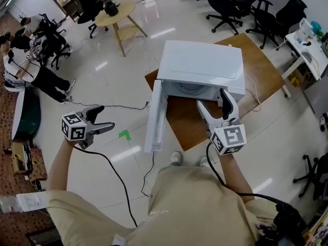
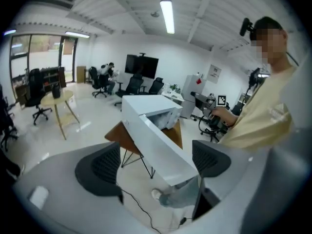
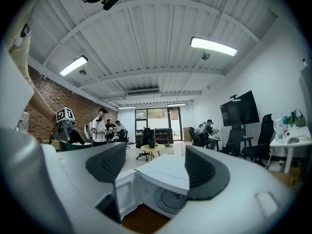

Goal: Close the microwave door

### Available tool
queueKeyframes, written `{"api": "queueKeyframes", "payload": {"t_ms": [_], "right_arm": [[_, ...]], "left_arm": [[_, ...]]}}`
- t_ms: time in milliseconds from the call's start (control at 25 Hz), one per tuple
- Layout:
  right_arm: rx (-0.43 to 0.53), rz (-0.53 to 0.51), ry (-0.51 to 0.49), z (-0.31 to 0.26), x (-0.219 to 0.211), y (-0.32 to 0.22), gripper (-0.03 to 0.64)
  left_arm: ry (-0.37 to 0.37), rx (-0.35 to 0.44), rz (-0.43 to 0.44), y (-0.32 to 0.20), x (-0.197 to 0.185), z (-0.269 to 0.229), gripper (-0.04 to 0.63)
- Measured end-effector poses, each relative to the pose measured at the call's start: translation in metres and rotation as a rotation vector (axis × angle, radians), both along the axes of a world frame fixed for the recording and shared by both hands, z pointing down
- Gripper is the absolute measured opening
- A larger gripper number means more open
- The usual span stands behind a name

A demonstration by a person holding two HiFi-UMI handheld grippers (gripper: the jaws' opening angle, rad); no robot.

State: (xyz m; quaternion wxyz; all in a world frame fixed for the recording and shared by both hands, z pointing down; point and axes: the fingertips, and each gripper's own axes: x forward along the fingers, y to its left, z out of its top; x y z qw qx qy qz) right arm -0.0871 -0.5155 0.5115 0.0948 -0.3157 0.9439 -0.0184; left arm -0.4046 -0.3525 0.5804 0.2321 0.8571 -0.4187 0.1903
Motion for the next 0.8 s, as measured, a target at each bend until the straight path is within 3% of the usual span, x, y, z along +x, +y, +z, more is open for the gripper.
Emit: {"api": "queueKeyframes", "payload": {"t_ms": [160,280,400,560,800], "right_arm": [[-0.018,0.013,0.014,-0.002,-0.003,-0.022,0.368],[-0.023,0.030,0.025,-0.011,-0.011,-0.030,0.368],[-0.016,0.048,0.043,-0.011,-0.003,-0.034,0.368],[-0.022,0.056,0.055,-0.013,-0.003,-0.034,0.368],[-0.032,0.075,0.074,-0.022,0.006,-0.041,0.368]], "left_arm": [[0.183,-0.163,-0.013,-0.010,0.013,0.033,0.453],[0.274,-0.244,0.013,-0.017,0.033,0.059,0.431],[0.294,-0.312,0.029,-0.020,0.064,0.092,0.347],[0.299,-0.391,0.013,-0.020,0.075,0.128,0.281],[0.349,-0.428,-0.015,-0.031,0.093,0.137,0.143]]}}
